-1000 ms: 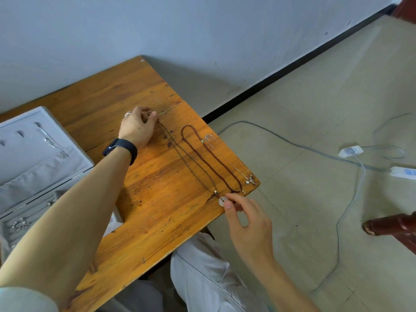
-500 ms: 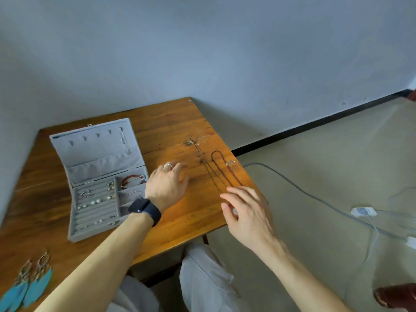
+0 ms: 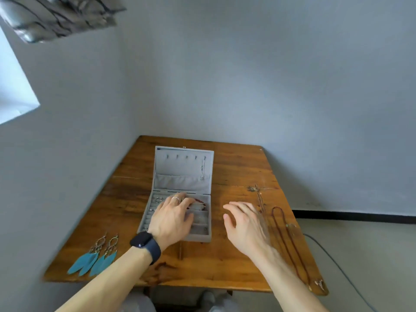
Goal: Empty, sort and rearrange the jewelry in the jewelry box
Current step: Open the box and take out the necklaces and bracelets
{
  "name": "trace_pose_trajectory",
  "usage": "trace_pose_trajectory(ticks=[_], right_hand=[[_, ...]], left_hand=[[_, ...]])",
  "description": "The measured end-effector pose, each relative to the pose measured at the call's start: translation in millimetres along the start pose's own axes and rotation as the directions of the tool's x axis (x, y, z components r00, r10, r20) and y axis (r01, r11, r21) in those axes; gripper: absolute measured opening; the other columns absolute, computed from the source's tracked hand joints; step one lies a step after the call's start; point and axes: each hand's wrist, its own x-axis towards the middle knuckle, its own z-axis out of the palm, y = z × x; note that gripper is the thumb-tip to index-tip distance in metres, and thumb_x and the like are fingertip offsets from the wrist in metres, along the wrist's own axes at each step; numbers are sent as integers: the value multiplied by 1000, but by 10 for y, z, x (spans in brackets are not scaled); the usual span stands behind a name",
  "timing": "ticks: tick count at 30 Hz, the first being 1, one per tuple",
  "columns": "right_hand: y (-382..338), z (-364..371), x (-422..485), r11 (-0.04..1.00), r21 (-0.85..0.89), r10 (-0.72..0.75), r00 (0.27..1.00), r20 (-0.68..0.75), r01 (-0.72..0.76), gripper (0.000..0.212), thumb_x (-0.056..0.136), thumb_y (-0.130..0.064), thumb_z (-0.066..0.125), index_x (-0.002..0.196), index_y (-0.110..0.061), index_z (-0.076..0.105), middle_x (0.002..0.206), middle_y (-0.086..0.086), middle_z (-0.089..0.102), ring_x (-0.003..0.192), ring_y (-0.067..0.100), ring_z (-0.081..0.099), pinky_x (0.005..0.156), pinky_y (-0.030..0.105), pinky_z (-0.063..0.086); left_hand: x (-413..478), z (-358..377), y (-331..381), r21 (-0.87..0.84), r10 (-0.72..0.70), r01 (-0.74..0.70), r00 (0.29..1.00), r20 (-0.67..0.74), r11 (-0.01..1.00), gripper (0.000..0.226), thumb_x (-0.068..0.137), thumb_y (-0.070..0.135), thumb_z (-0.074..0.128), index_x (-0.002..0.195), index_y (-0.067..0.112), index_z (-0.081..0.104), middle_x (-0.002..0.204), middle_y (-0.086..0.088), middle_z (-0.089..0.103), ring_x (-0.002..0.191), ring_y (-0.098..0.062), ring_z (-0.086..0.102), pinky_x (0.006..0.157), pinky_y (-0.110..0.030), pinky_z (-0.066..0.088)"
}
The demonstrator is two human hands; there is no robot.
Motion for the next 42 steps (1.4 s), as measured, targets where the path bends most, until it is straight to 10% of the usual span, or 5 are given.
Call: trace_pose_trajectory(ticks=[16,22,34,42], right_hand=[[-181,338,1711,978,-77,-202,974,-102,195,22,85,-21,76,107,-26,74,141,9,54,131,30,50,99,42,51],[-154,411,1984,909,-204,-368,930,16,363,17,87,-25,73,102,-31,67,157,8,36,148,27,26,114,42,33],[-122,404,2066,816,-292,-501,862,74,499,14,92,-21,68,88,-19,54,153,6,42,136,27,40,98,45,46],[-173,105,2167,936,-7,-348,918,-189,353,3,101,-18,54,99,-18,52,110,-3,57,81,17,58,66,23,35]], left_hand=[[1628,-508,-647,127,-20,33,994,-107,991,76,83,34,54,153,37,25,165,-6,18,153,-28,5,122,-50,9],[1796,-419,-718,138,-42,44,999,-21,990,64,83,40,51,146,33,42,144,-3,51,138,-26,38,121,-52,12],[1747,-444,-797,102,28,-19,996,-84,995,62,80,37,54,142,32,47,137,-1,54,128,-24,45,117,-45,21],[1739,-462,-797,116,42,-37,998,-41,993,64,81,38,53,144,33,42,140,-2,51,131,-25,42,118,-47,18]])
